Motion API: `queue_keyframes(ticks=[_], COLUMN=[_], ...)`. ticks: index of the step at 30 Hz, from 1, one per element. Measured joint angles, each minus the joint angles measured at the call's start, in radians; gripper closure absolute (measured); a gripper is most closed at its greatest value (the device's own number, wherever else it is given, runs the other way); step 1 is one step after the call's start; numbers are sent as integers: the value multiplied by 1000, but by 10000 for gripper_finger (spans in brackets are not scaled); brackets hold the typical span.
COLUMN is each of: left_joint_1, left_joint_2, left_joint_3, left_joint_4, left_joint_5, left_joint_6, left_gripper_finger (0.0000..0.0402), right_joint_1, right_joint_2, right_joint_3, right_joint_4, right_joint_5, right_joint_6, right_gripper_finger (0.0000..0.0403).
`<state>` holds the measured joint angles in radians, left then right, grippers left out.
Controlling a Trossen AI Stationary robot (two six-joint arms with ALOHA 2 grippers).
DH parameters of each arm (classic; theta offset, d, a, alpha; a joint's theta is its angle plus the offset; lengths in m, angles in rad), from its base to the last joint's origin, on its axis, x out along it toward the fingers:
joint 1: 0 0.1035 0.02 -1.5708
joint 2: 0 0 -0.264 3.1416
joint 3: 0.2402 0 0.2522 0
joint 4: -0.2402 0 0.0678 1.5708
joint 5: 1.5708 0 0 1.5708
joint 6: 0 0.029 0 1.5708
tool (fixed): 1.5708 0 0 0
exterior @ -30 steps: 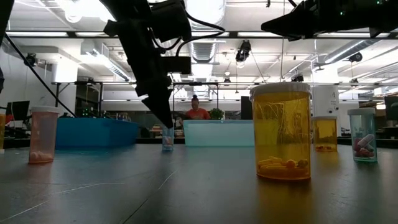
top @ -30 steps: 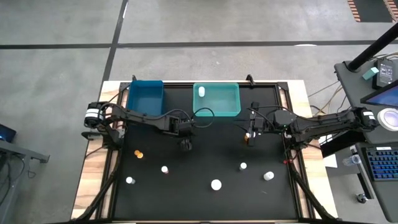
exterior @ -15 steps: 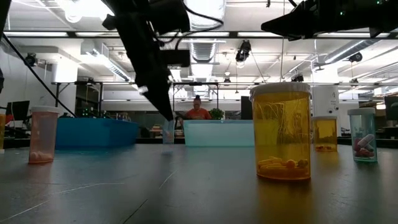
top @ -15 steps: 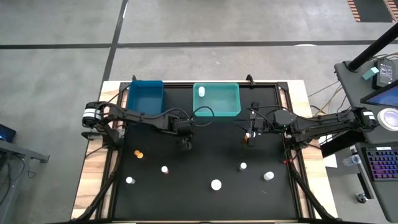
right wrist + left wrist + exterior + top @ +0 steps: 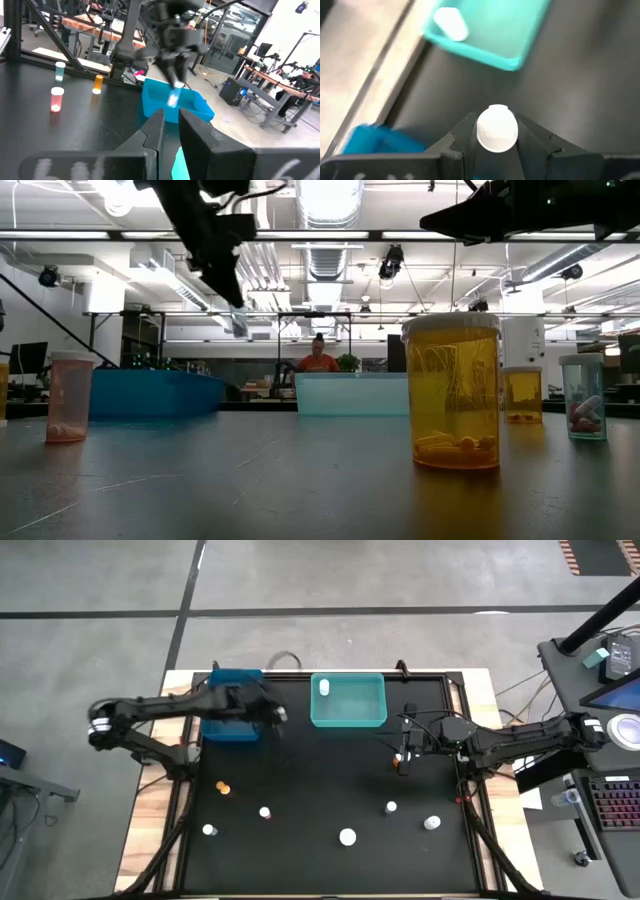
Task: Pick and place medicine bottles into bin by pill shape (circle, oval)
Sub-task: Put the top blue capsule bottle into the blue bin
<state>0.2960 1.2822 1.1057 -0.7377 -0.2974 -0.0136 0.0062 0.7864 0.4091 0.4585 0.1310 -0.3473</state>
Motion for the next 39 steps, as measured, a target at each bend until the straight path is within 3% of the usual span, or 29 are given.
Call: queue_keyframes(ticks=[10, 20, 28, 39], left_joint_1=[364, 621, 735, 751], left_joint_2=[-94, 2, 109, 201], left_joint_3=[-22, -50, -88, -98], left_joint_4=[-66, -64, -1, 122], left_joint_5=[4, 5, 5, 7], left_joint_6=[30, 23, 21, -6], left_gripper_finger=[309, 310, 310, 310], right_joint_1=[0, 0, 0, 0], right_joint_2=[0, 0, 0, 0], right_joint_3=[0, 0, 0, 0], right_joint_4=[0, 0, 0, 0], right_joint_5=[0, 0, 0, 0], right_joint_6=[-3, -10, -12, -16], right_gripper_finger=[355, 355, 355, 355])
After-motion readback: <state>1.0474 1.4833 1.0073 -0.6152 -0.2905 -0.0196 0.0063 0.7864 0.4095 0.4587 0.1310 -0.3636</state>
